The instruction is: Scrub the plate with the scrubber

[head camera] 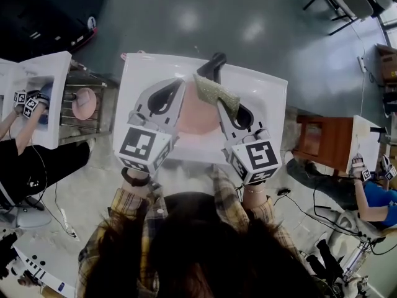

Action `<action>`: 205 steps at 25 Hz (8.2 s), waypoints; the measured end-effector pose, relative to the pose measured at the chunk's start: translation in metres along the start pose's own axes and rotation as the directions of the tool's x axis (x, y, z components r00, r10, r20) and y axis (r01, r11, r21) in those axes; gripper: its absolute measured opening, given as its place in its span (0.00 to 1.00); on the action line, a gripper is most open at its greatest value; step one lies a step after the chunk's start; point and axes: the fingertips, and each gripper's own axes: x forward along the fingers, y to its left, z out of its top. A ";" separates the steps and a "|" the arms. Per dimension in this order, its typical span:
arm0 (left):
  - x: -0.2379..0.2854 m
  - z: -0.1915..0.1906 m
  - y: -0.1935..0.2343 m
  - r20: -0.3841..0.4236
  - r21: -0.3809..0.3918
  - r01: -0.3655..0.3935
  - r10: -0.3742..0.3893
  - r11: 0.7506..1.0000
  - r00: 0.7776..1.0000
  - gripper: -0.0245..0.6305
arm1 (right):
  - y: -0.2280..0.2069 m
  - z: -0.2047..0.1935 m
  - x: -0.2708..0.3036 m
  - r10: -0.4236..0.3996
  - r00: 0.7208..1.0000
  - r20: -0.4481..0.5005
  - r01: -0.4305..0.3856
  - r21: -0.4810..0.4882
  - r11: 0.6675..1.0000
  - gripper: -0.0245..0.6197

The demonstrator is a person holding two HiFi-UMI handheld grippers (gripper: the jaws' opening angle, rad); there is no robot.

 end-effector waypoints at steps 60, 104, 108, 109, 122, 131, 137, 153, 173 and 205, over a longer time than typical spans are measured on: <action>0.052 -0.313 0.040 -0.584 -0.354 0.136 -0.332 0.925 0.741 0.09 | -0.024 -0.207 0.089 -0.027 0.931 -0.364 0.079 0.127 0.989 0.16; -0.012 -0.249 -0.019 -0.648 -0.441 0.031 -0.342 0.897 0.681 0.09 | 0.003 -0.170 0.077 -0.142 0.888 -0.436 0.057 -0.203 0.978 0.15; -0.012 -0.250 -0.014 -0.638 -0.455 0.009 -0.333 0.891 0.695 0.09 | 0.020 -0.184 0.070 -0.118 0.877 -0.465 0.026 -0.200 0.979 0.15; -0.012 -0.251 -0.013 -0.637 -0.458 0.004 -0.331 0.889 0.696 0.09 | 0.021 -0.187 0.068 -0.116 0.874 -0.472 0.027 -0.192 0.981 0.15; -0.007 -0.249 0.008 -0.639 -0.437 -0.045 -0.275 0.898 0.719 0.09 | 0.046 -0.259 0.026 -0.007 0.760 -0.650 -0.089 -0.113 0.990 0.15; -0.005 -0.251 0.007 -0.658 -0.421 -0.004 -0.303 0.907 0.690 0.09 | -0.025 -0.269 0.008 -0.092 0.734 -0.673 0.007 -0.128 0.992 0.15; -0.003 -0.250 -0.005 -0.669 -0.416 0.042 -0.337 0.908 0.662 0.09 | -0.066 -0.250 0.016 -0.180 0.746 -0.642 0.072 -0.191 0.979 0.16; -0.005 -0.251 -0.037 -0.692 -0.383 0.109 -0.363 0.917 0.624 0.11 | -0.058 -0.182 0.053 -0.258 0.825 -0.502 0.109 -0.308 0.945 0.15; 0.000 -0.263 -0.035 -0.691 -0.425 0.081 -0.381 0.902 0.615 0.11 | 0.016 -0.234 0.015 -0.083 0.791 -0.607 -0.058 -0.209 0.976 0.15; 0.002 -0.261 -0.039 -0.720 -0.361 0.145 -0.374 0.921 0.585 0.12 | -0.076 -0.193 0.055 -0.227 0.797 -0.560 0.057 -0.305 0.951 0.15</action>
